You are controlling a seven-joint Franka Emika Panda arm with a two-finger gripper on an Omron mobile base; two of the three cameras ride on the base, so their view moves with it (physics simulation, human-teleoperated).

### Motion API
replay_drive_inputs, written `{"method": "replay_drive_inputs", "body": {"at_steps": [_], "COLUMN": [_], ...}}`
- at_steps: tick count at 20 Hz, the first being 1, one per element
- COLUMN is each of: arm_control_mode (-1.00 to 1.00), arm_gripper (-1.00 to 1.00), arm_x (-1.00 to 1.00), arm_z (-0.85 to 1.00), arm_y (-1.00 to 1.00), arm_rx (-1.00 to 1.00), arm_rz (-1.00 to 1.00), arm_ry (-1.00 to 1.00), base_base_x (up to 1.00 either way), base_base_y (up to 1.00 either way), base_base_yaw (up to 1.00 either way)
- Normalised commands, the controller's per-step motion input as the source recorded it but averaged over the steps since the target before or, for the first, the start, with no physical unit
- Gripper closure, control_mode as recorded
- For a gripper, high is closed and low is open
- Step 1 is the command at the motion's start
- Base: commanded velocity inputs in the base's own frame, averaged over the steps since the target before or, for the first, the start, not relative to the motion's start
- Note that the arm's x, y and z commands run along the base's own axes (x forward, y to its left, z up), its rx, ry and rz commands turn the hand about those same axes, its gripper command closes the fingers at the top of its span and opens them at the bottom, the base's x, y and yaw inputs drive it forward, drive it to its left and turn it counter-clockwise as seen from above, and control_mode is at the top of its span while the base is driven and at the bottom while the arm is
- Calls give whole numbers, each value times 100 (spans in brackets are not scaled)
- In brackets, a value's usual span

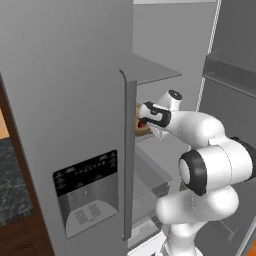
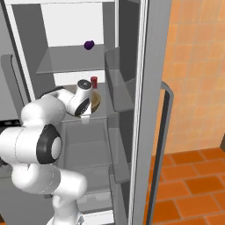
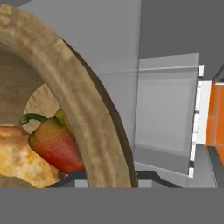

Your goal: Pick the chicken drumstick and bell pepper from their plates and place them in the bowl. Then put the bowl in the fridge.

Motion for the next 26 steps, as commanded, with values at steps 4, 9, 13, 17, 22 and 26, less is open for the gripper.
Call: {"method": "replay_drive_inputs", "body": {"at_steps": [4, 9, 13, 17, 22, 26], "arm_control_mode": [-100, -100, -100, -100, -100, -100], "arm_gripper": [100, 100, -100, -100, -100, -100], "arm_x": [44, 53, 9, -52, -61, -97], "arm_z": [-52, -13, -1, 23, 46, 76], "arm_y": [7, 3, 2, 0, 0, -11], "arm_rx": [2, 2, 0, 0, 2, 3], "arm_rz": [0, 0, 0, -2, -6, -12], "arm_ry": [-3, -4, 0, -2, -6, -17], "base_base_x": [0, 0, 0, 0, 0, 0], "base_base_y": [0, 0, 0, 0, 0, 0], "base_base_yaw": [0, 0, 0, 0, 0, 0]}}
